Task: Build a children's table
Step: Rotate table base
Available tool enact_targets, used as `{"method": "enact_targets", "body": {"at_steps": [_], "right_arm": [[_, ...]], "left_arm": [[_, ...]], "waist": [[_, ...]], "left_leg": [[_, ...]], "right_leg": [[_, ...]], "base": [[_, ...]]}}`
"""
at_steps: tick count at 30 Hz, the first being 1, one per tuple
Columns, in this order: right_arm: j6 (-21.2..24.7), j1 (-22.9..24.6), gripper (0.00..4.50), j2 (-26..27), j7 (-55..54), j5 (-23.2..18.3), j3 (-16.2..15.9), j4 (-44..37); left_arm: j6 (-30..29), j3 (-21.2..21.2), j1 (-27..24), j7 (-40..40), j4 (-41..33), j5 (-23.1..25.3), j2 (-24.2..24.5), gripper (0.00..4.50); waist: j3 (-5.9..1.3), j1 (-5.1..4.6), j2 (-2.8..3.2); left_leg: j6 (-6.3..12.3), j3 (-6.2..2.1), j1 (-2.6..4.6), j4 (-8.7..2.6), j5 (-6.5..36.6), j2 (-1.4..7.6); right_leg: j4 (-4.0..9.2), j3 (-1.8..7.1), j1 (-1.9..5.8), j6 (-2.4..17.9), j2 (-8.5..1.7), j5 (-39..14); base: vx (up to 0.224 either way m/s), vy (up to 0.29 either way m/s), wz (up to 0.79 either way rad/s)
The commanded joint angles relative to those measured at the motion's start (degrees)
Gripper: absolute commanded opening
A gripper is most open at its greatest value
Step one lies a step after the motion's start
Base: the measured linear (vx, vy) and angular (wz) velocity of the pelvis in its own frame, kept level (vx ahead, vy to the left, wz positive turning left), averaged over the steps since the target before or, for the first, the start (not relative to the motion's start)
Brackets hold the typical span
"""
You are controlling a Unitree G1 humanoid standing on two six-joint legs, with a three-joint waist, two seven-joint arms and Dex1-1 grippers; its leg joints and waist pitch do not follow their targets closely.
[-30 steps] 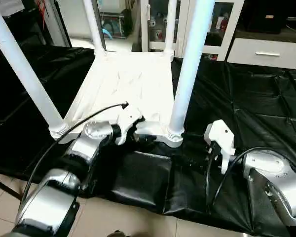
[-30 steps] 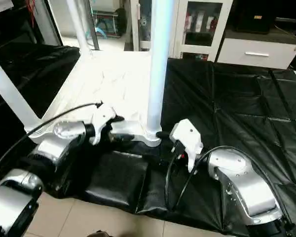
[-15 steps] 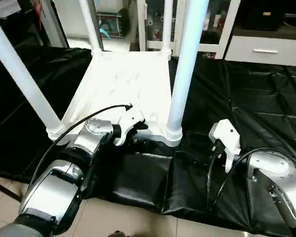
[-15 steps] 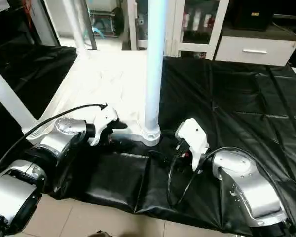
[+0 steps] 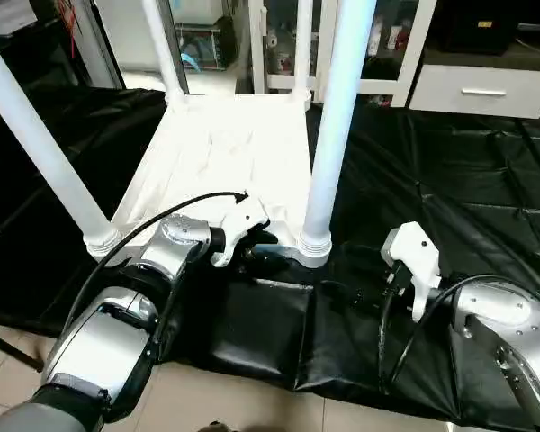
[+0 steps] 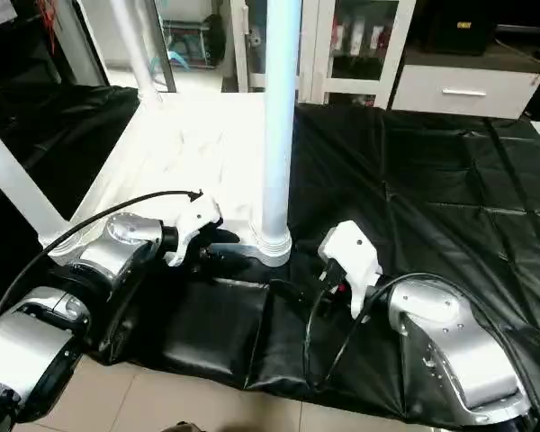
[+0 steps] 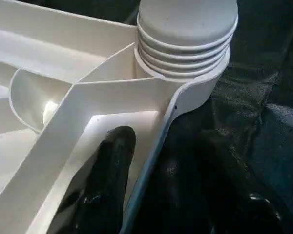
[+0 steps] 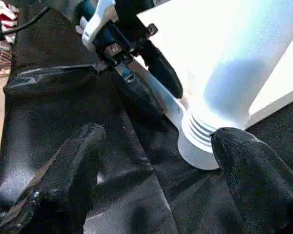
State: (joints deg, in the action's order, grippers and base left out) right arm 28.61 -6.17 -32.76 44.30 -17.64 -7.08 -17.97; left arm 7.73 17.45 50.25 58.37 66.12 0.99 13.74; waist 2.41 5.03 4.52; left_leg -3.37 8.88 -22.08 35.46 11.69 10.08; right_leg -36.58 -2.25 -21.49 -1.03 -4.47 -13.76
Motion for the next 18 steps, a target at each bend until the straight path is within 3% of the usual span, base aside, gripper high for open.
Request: {"method": "enact_targets", "body": {"at_steps": [1,2,8,12,18], "right_arm": [[0.84,0.47,3.80,-0.65,0.45,-0.55,1.09,-1.70],[1.00,0.41,3.80,-0.72,0.50,-0.67,1.13,-1.79],[1.50,0.14,3.80,-1.24,0.83,-0.93,0.81,-2.26],[1.44,0.33,3.80,-1.76,1.13,-1.22,1.02,-2.48],[1.37,0.39,3.80,-2.58,1.70,-1.18,0.97,-2.71]], "left_arm": [[0.14,-0.64,1.04,-0.18,1.20,1.08,0.16,1.95],[0.05,-0.61,1.24,-0.08,1.47,1.20,0.18,1.85],[0.11,0.42,2.05,0.06,3.13,3.15,1.05,1.42],[0.07,1.47,2.35,1.28,3.91,4.81,1.55,1.02],[0.38,6.75,1.65,7.53,5.04,10.71,2.90,0.65]], "waist": [[-3.53,-0.05,-0.89],[-3.56,-0.09,-1.07],[-3.59,-0.09,-0.57],[-3.54,-0.18,-0.62],[-3.51,-0.60,-0.60]], "left_leg": [[4.13,-0.83,0.91,-4.26,5.86,2.79],[4.26,-0.83,0.89,-4.23,5.59,2.81],[4.52,-0.90,0.95,-4.17,5.06,2.84],[4.29,-0.94,0.94,-4.27,5.83,2.90],[4.10,-0.96,0.94,-4.43,5.95,2.97]], "right_leg": [[4.00,2.31,2.99,16.94,-4.15,8.09],[3.98,2.33,2.99,16.93,-4.14,8.22],[3.91,2.29,2.92,16.86,-4.11,9.00],[3.98,2.31,2.98,16.87,-4.17,8.84],[4.04,2.32,3.00,16.88,-4.20,8.55]], "base": [[0.000,0.000,0.00],[0.000,0.000,0.00],[0.000,0.000,0.00],[0.000,0.000,0.00],[0.000,0.000,0.00]]}}
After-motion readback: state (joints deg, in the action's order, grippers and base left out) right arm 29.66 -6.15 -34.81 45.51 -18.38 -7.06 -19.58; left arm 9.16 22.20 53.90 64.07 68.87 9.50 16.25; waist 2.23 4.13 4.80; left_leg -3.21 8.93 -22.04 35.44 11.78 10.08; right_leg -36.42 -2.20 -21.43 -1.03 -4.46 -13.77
